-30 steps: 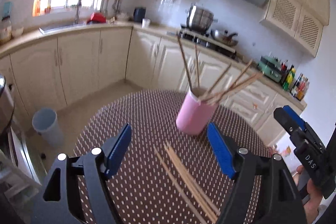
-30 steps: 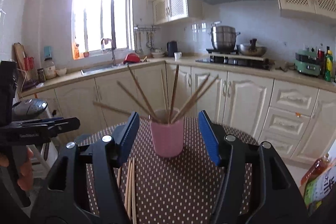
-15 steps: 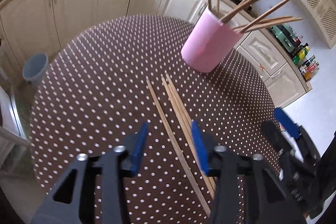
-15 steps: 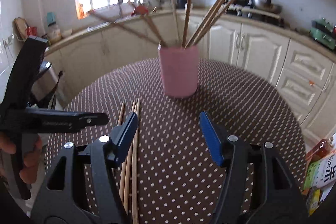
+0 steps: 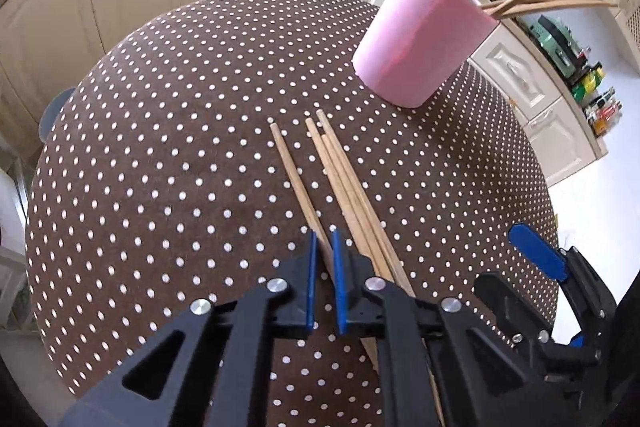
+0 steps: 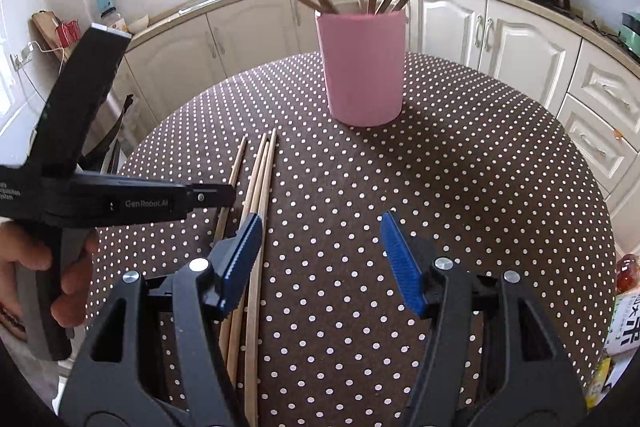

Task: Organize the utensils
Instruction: 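Move both open grippers down to the remaining chopsticks on the table, then close the left gripper on a chopstick while the right gripper grasps another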

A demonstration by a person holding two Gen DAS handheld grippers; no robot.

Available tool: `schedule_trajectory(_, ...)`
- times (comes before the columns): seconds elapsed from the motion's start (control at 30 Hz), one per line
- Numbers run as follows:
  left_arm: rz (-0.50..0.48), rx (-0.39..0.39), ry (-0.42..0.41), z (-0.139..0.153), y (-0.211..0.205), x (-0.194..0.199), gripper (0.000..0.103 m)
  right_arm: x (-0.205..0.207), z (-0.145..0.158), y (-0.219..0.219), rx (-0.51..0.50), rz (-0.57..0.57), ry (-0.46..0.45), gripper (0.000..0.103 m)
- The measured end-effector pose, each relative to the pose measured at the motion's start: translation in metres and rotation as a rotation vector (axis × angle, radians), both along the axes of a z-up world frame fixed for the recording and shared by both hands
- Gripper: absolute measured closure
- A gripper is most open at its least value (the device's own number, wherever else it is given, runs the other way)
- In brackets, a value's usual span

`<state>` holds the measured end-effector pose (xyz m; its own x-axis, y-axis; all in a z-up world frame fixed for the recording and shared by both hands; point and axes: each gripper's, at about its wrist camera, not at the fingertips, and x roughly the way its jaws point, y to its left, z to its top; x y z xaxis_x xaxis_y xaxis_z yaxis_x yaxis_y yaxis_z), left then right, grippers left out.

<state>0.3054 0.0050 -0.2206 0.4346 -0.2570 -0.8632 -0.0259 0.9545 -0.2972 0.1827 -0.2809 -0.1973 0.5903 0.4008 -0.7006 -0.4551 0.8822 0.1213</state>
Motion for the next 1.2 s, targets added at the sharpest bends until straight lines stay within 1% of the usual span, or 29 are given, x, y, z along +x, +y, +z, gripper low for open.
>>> schedule_trajectory(0.17, 0.007, -0.01, 0.032, 0.005, -0.002, 0.024, 0.094, 0.007, -0.005, 0.009, -0.008, 0.024, 0.036, 0.042)
schedule_trajectory(0.27, 0.019, -0.027, 0.044, 0.002, 0.0, 0.03, 0.094, 0.01, -0.008, 0.019, -0.038, 0.034, 0.047, 0.042)
schedule_trajectory(0.57, 0.0, 0.023, 0.085, 0.01, -0.005, 0.058, 0.093, 0.019, -0.015, 0.036, -0.07, 0.054, 0.073, 0.042)
schedule_trajectory(0.73, -0.04, 0.08, 0.095, 0.013, -0.015, 0.073, 0.092, 0.024, -0.021, 0.05, -0.108, 0.052, 0.095, 0.042)
schedule_trajectory(0.8, -0.061, 0.106, 0.08, 0.014, -0.02, 0.073, 0.092, 0.029, -0.024, 0.055, -0.127, 0.053, 0.108, 0.042)
schedule_trajectory(0.93, -0.08, 0.079, 0.057, 0.014, -0.019, 0.069, 0.093, 0.037, -0.03, 0.068, -0.155, 0.048, 0.113, 0.042)
schedule_trajectory(1.1, -0.113, 0.103, 0.049, 0.018, -0.022, 0.068, 0.093, 0.047, -0.034, 0.08, -0.176, 0.067, 0.12, 0.042)
schedule_trajectory(1.17, -0.119, 0.099, 0.044, 0.017, -0.019, 0.064, 0.093, 0.05, -0.034, 0.082, -0.188, 0.074, 0.12, 0.042)
schedule_trajectory(1.2, -0.121, 0.097, 0.042, 0.014, -0.014, 0.054, 0.093, 0.051, -0.034, 0.082, -0.189, 0.079, 0.124, 0.042)
